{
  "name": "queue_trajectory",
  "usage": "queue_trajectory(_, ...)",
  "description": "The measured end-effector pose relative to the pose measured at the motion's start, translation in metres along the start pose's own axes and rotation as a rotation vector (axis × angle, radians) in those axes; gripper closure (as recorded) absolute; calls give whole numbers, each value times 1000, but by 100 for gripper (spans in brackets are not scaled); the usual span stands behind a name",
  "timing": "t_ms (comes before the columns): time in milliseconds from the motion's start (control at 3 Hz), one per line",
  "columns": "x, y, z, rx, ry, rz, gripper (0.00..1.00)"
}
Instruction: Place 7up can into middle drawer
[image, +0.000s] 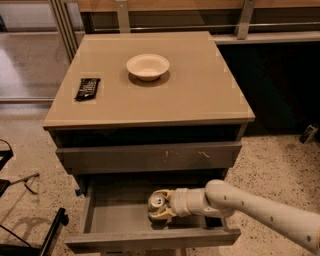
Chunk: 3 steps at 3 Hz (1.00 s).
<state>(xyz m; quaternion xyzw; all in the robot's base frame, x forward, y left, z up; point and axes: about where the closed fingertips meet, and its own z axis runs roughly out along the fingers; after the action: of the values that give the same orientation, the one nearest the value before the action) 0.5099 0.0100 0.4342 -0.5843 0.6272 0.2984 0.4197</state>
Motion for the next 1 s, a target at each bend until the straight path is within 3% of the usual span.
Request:
queue_trajectory(667, 10, 6, 27, -54, -6, -16, 100)
queue_trajectory(1000, 11, 6, 29, -57, -2, -16, 100)
